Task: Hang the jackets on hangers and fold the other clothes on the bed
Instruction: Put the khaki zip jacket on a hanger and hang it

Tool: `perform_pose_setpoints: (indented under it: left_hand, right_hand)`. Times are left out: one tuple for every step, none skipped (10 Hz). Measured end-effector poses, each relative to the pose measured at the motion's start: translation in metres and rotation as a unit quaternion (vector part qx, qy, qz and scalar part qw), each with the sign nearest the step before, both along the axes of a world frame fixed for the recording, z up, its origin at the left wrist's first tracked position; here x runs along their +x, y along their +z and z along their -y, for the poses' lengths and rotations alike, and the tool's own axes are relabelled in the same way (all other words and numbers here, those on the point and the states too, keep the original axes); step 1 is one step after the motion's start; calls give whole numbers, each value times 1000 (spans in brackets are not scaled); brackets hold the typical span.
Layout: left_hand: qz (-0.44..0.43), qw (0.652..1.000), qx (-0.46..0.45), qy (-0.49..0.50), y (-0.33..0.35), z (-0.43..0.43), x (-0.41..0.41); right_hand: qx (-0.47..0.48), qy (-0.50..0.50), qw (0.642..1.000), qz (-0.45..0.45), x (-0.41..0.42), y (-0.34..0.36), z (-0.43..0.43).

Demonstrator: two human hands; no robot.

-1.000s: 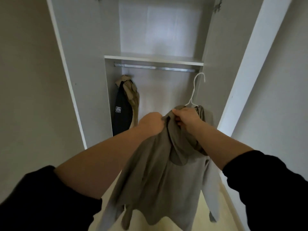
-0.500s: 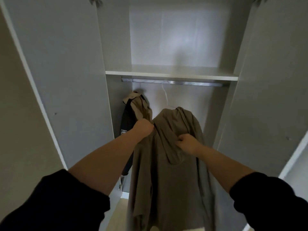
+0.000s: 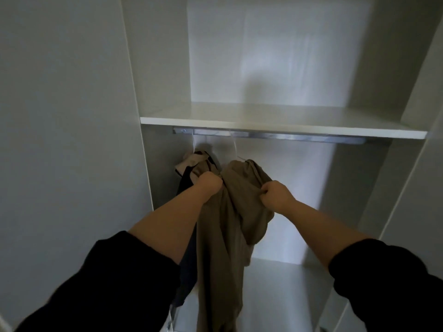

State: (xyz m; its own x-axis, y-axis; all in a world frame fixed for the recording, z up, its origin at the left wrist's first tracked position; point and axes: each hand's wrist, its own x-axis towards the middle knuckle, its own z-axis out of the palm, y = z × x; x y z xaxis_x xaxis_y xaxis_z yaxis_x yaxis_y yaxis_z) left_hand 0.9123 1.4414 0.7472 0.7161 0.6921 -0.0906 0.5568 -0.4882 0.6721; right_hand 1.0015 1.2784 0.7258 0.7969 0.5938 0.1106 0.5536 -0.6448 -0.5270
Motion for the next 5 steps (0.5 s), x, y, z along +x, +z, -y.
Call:
perform_pose_setpoints:
  left_hand:
    - [20, 1000, -8, 4, 3, -32, 35]
    - [24, 999, -13, 23, -6, -51, 61]
    - [2, 1000, -6, 27, -18, -71, 89]
    - [6, 999, 17, 34, -23, -84, 110]
    - [0, 999, 18, 26, -26, -92, 125]
  right_hand:
    - [10, -17, 1000, 11, 35, 9, -33]
    - [9, -26, 1000, 10, 61, 7, -55]
    - [3, -16, 1000, 18, 85, 6, -73]
    - [16, -8, 999, 32, 107, 7, -87]
    - [13, 14, 999, 37, 124, 7, -97]
